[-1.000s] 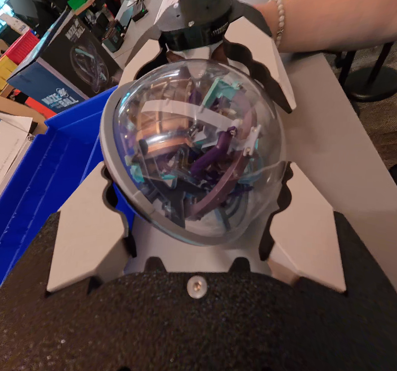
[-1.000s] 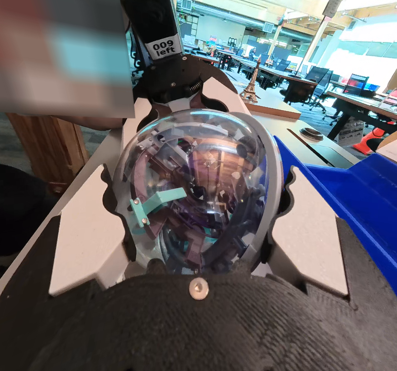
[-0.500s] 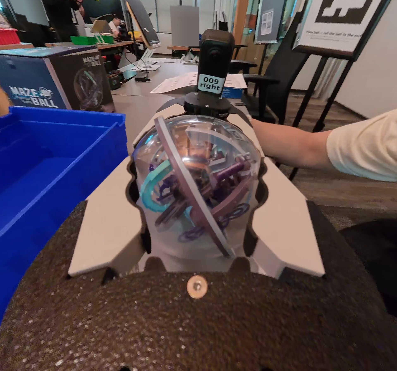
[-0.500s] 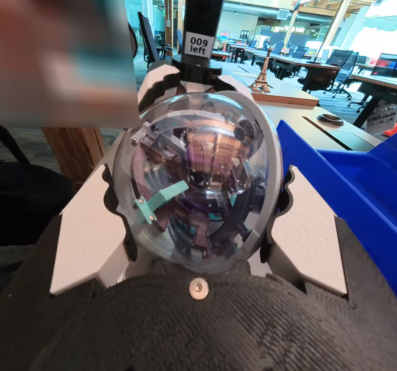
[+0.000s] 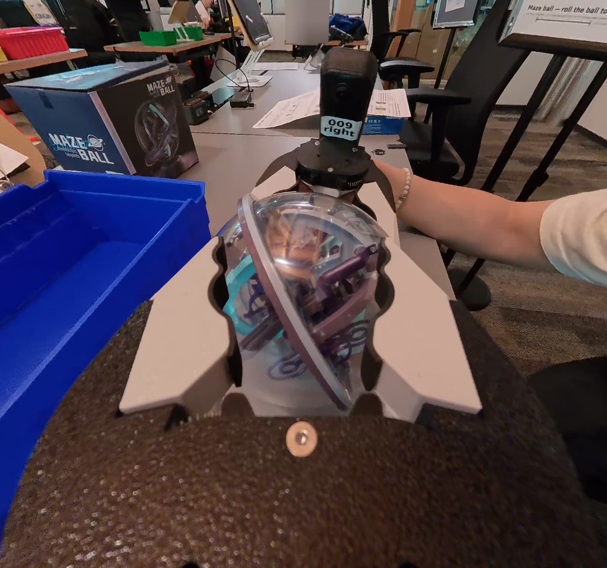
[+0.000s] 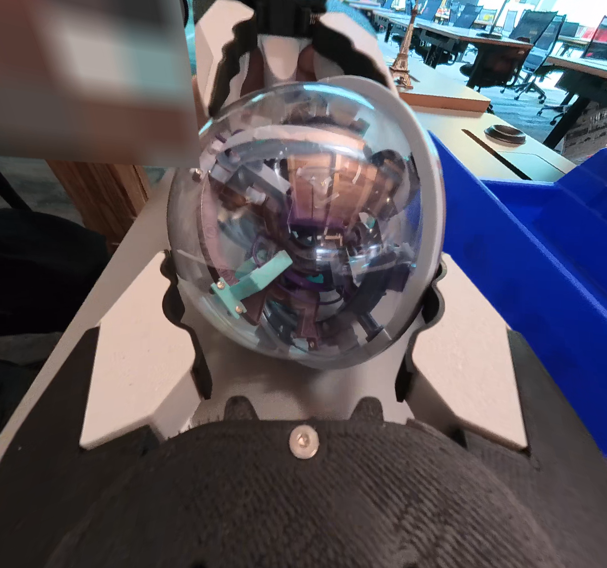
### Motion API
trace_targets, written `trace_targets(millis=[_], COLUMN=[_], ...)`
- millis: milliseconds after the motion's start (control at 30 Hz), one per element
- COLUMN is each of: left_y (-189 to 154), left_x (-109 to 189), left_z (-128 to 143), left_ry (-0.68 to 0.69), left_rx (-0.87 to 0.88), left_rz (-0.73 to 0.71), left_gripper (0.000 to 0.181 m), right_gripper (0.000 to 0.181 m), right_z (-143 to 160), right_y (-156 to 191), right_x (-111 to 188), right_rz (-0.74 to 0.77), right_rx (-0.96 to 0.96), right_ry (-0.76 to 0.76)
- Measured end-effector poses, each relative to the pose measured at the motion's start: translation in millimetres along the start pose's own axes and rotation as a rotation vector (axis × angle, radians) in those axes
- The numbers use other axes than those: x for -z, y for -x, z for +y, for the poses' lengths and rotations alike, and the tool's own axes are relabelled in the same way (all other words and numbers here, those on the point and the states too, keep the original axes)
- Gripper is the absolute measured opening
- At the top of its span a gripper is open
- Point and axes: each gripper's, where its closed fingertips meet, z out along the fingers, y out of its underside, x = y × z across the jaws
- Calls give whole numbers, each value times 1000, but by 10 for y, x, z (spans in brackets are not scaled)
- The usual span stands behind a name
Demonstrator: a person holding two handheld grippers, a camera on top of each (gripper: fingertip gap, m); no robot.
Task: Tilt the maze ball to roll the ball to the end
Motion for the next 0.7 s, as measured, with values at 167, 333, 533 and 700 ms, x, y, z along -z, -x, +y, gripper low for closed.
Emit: trace_targets(millis=[167,333,533,700], left_y=[-33,-86,-232,-259], left_x=[-98,-262,-436,-546], left_z=[-72,-141,-208,-226], left_ry=[30,84,141,169], left_rx=[7,-11,-63,-79], left_rz=[20,37,68,74], left_gripper=[81,77,69,69], right_gripper=[147,147,145,148], right_z=[88,151,255,261], right_y=[19,29,74,55], right_x=[82,186,340,436], right_rz=[16,35,65,107], right_rx=[65,87,192,235], right_ry=[37,36,49,89])
